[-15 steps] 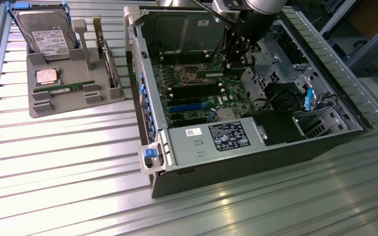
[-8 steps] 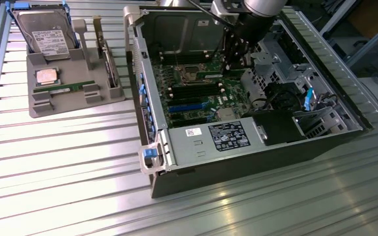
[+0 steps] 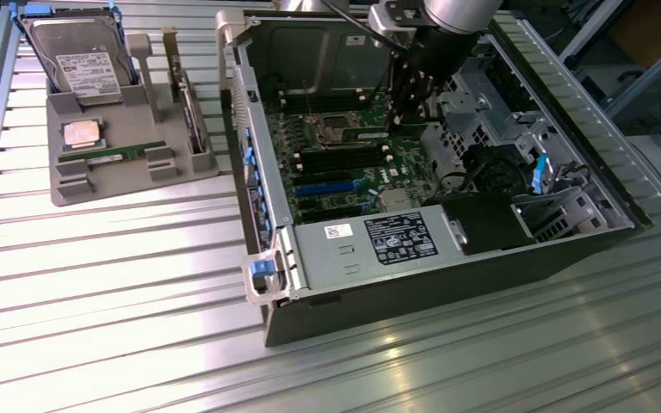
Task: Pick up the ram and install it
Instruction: 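Insert the ram into the slot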
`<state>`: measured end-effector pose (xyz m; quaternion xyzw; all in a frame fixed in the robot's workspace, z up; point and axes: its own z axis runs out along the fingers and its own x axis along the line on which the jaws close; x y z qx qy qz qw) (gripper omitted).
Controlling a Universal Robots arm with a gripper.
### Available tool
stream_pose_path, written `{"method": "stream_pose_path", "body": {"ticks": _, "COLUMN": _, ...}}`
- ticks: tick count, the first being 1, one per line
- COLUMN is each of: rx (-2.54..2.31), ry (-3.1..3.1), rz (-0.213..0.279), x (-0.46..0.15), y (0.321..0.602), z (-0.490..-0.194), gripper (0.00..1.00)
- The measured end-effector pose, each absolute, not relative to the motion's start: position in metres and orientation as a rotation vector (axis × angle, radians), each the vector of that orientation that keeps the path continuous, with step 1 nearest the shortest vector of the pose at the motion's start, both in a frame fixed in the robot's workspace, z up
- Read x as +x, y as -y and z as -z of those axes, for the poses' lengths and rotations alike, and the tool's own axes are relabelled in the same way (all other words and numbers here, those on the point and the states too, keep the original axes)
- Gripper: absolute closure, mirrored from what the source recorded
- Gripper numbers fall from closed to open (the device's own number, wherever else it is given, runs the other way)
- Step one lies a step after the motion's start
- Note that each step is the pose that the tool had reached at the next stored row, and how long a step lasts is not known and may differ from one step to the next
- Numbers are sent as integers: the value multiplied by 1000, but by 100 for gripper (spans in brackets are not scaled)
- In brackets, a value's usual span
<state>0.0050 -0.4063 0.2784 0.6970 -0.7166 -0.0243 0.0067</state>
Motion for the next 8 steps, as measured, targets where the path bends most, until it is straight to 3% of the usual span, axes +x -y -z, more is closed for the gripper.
{"method": "stream_pose_path", "body": {"ticks": 8, "rx": 2181, "ry": 2242, "rz": 76, "x": 5, "y": 407, "z": -273, "gripper": 87}}
